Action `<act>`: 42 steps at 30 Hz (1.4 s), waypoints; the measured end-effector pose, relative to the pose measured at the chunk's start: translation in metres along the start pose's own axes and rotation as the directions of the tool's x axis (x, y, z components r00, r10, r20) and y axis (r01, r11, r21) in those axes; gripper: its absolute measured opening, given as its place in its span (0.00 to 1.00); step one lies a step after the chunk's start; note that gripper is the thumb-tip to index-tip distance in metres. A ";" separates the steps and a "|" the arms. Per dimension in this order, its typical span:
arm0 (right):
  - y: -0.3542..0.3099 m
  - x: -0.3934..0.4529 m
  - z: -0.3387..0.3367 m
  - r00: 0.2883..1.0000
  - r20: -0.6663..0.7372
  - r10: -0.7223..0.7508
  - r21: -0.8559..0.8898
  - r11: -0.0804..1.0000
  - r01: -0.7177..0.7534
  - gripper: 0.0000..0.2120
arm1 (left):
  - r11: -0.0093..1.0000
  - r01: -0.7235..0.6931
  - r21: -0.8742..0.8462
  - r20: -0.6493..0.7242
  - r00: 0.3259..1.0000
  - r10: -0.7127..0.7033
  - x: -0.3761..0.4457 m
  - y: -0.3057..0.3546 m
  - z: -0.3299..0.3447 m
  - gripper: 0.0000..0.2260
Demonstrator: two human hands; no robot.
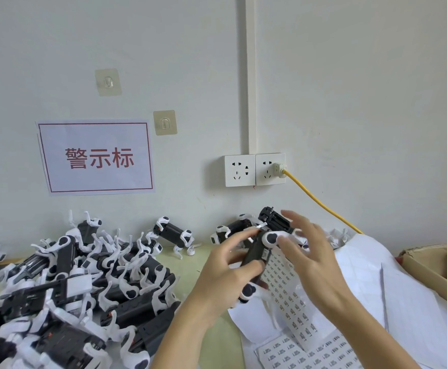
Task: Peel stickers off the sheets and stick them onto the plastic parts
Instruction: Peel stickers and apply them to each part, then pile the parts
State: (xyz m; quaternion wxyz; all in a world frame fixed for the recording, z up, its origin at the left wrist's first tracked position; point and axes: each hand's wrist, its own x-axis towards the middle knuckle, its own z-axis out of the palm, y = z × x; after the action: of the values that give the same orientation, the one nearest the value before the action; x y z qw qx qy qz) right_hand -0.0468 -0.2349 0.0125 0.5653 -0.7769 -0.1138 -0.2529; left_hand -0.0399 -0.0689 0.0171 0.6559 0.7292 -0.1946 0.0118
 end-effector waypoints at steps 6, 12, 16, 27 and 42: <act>-0.003 0.000 -0.003 0.978 0.206 0.013 0.162 0.986 -0.047 0.14 | 0.996 -0.078 0.044 0.029 0.997 0.077 0.001 0.000 -0.002 0.20; -0.008 -0.003 0.003 0.988 0.149 -0.046 0.222 0.975 0.012 0.13 | 0.997 -0.079 0.003 -0.031 0.996 0.079 0.001 0.002 -0.002 0.16; -0.008 -0.003 0.005 0.993 0.112 -0.045 0.249 0.968 0.016 0.12 | 0.997 -0.073 0.005 -0.007 0.997 0.073 0.002 0.003 -0.003 0.17; 0.011 0.010 0.011 0.979 -0.084 0.187 0.412 0.901 -0.137 0.11 | 0.927 0.029 -0.374 -0.124 0.989 -0.081 0.012 -0.004 -0.005 0.19; 0.001 0.007 -0.003 0.949 0.255 0.183 0.596 0.743 -0.304 0.11 | 0.749 -0.179 -0.638 -0.440 0.883 -0.164 0.014 -0.001 -0.016 0.02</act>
State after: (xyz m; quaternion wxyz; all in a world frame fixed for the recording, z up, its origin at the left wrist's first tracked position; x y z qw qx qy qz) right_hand -0.0410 -0.2386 0.0159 0.8072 -0.5711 -0.1395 -0.0528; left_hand -0.0229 -0.0572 0.0224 0.8979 0.4226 -0.0245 0.1209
